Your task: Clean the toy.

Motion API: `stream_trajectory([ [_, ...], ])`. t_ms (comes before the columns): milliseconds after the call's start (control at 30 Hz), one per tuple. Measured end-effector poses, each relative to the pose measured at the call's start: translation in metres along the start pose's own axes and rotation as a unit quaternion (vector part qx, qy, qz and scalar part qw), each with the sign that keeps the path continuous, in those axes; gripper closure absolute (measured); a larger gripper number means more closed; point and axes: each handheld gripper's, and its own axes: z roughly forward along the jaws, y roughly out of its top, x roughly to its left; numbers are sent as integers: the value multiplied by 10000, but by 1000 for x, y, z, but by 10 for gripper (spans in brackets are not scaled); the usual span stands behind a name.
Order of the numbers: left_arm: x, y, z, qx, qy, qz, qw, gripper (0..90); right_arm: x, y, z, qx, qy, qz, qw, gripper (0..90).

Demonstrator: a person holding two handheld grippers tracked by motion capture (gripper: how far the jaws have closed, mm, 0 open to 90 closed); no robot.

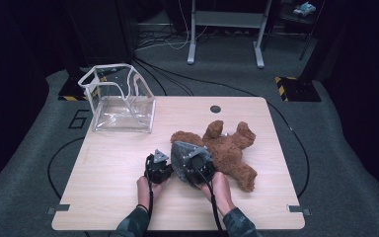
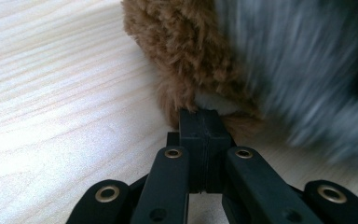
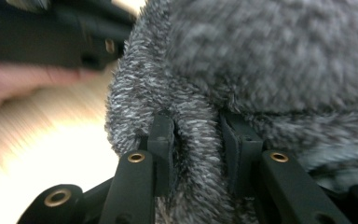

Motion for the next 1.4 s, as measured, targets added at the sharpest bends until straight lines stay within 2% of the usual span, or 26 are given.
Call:
stream_trajectory([
  [100,0,0,0,2,3,1,10000,897,1,-4,14,85,34,-33,10000,675],
  [167,0,0,0,3,2,4,10000,896,1,-4,8,106,110,29,9999,674],
  [233,0,0,0,-1,4,18,10000,897,-3,-1,-3,-52,141,1,9999,675],
  [333,0,0,0,1,3,15,10000,896,-7,7,-30,-389,158,18,9991,675],
  [367,0,0,0,1,3,15,10000,897,-7,7,-30,-389,158,18,9991,675],
  [400,0,0,0,3,7,9,10000,897,-10,15,-49,-625,67,4,9980,675],
  [467,-1,0,0,20,-9,-3,10000,897,-15,25,-63,-837,-42,56,9965,675],
  [533,-1,0,0,3,4,17,10000,896,-23,35,-72,-976,-208,-5,9950,675],
  [600,-1,0,0,7,-3,9,10000,896,-31,45,-77,-1054,-293,33,9940,675],
  [733,-1,0,0,-15,8,-18,10000,897,-44,63,-76,-1142,-540,96,9919,673],
  [767,-1,0,0,-18,6,-18,10000,897,-47,67,-74,-1160,-561,203,9914,672],
  [800,-1,0,0,-21,13,-7,10000,897,-50,70,-71,-1176,-580,203,9912,672],
  [867,-1,0,0,-14,9,3,10000,897,-54,76,-61,-1058,-573,239,9924,672],
  [900,-1,0,0,-14,17,16,10000,897,-54,78,-54,-970,-547,372,9931,673],
  [933,0,0,0,-7,31,82,10000,897,-55,79,-47,-843,-487,367,9946,673],
  [967,0,0,0,-7,31,82,10000,897,-55,79,-47,-843,-487,367,9946,673],
  [1000,-1,0,0,-15,27,26,10000,897,-52,77,-34,-672,-475,331,9961,673],
  [1033,-1,0,0,-25,39,38,10000,897,-51,76,-31,-679,-452,313,9962,673],
  [1200,-2,0,1,-40,19,-24,10000,897,-47,71,-39,-730,-420,195,9963,677],
  [1400,-2,0,0,-11,17,1,10000,897,-35,56,-49,-832,-258,188,9960,678],
])
